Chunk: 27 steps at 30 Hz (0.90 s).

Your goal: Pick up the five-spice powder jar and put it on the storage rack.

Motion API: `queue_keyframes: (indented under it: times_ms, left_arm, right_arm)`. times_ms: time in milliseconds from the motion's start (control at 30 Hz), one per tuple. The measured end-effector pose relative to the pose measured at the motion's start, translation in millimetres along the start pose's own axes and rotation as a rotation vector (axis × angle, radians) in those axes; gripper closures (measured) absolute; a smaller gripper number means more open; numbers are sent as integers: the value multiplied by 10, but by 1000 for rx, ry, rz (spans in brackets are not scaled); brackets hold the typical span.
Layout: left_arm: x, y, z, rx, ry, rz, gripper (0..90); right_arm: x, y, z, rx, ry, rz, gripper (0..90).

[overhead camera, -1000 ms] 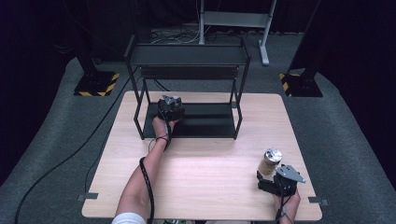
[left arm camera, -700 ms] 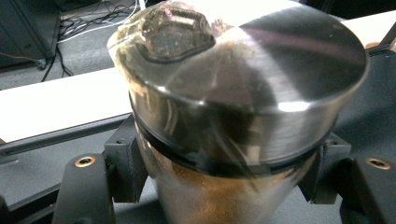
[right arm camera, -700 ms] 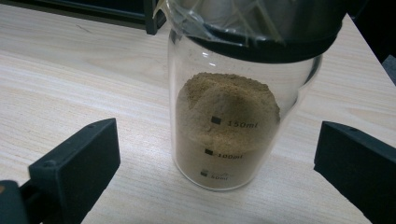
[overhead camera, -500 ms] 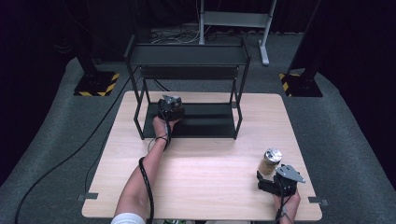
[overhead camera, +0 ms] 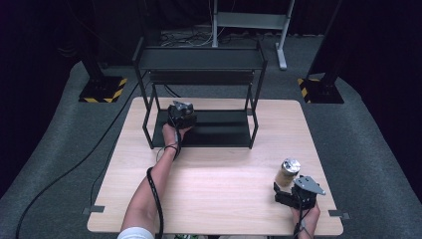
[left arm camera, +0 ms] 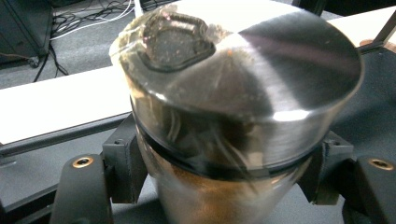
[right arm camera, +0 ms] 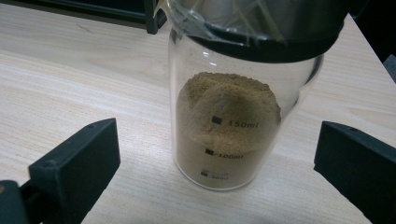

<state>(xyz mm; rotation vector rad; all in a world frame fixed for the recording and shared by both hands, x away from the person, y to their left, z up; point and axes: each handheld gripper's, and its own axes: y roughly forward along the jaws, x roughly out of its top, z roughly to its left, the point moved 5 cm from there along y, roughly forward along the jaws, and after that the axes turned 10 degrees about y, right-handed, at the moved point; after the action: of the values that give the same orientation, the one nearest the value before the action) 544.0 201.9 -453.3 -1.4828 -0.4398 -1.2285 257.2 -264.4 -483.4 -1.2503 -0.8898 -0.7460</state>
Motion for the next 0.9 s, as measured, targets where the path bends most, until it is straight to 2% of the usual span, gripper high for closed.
queue_keyframes:
  times_ms: [67, 200, 267, 333, 400, 567, 700, 900]
  left_arm:
    - [8, -3, 6, -8, -2, 5, 269]
    - [71, -23, -26, -10, 2, 47, 166]
    - [103, -56, -30, -31, 1, 63, 106]
    - [145, -108, -84, -17, 9, 84, 73]
    - [159, -173, -91, -32, 14, 97, 31]
    - [149, -392, -134, -33, 57, 111, 14]
    - [116, -578, -157, -26, 64, 103, 6]
    - [11, -849, -210, -47, 99, 102, 1]
  right_arm:
    - [0, 0, 1, -1, -1, 0, 0]
    - [-1, -1, -2, 0, 2, -1, 0]
    - [0, -1, -1, 0, 1, 0, 0]
    - [-2, -2, -3, 1, 2, -1, 0]
    - [-1, -1, -5, 2, 3, -1, 0]
    - [-2, -2, -6, 3, 4, -1, 0]
    - [0, -1, -4, 2, 2, 0, 0]
    - [0, 0, -1, 0, 2, 0, 0]
